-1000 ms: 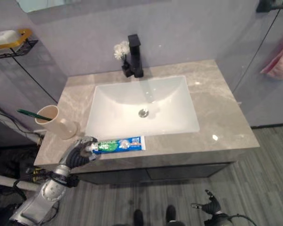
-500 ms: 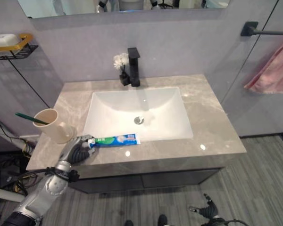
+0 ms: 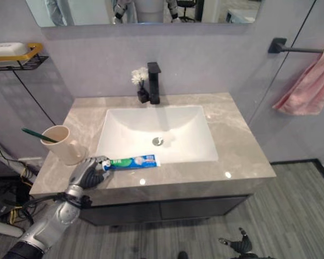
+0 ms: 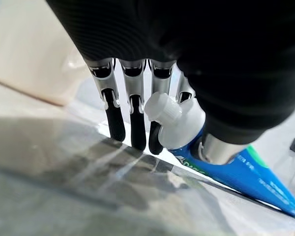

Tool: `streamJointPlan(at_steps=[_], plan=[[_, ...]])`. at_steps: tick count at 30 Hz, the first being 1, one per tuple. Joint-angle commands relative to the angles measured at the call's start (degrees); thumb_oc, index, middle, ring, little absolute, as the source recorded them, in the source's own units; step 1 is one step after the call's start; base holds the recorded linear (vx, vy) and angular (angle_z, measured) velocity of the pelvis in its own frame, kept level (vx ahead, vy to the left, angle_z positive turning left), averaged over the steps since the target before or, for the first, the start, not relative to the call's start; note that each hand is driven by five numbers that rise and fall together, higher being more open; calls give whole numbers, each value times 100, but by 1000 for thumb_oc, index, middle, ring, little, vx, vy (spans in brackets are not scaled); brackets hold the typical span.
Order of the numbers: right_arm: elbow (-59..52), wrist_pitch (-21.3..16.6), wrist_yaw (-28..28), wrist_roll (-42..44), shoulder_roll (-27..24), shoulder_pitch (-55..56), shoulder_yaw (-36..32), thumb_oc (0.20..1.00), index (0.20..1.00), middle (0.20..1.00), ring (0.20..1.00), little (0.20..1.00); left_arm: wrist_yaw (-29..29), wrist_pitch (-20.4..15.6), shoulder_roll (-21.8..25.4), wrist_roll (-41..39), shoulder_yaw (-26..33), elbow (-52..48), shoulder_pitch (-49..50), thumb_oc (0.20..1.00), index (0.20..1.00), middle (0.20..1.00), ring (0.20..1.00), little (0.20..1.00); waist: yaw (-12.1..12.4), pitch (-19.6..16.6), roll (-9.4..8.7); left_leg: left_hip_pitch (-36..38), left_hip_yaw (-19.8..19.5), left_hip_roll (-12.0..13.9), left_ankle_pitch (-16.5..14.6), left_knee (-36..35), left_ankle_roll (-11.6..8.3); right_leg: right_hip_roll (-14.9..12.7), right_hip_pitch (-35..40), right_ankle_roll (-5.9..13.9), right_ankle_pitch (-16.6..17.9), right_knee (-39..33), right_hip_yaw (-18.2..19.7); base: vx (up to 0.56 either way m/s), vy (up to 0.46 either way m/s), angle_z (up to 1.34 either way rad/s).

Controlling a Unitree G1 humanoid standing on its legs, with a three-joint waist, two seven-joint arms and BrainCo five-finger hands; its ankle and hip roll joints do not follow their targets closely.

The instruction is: Put brush and paste in cup on sink, flatten towel.

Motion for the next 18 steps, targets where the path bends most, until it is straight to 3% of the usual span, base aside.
streamJointPlan(at_steps=[1,18], plan=[[30,-267,-276,406,-96,-341,-249,1000,1000,1000,1000,1000,583,-10,-35,163,87,-331,-352,200,200,200,200,200,-18,-21,54,30,-142,679,-34,39,-564,-222,172,474,-361,213,-59,-52,-2,0],[-381,-454,-920,1110,-259,-555,-1138,1000,1000,1000,1000,1000,1304,331,230,525,433,-478,-1725,200,200,200,200,200,-196,-211,64,29,-96,665,-48,39,-595,-265,226,516,-224,63,16,-7,2,0]])
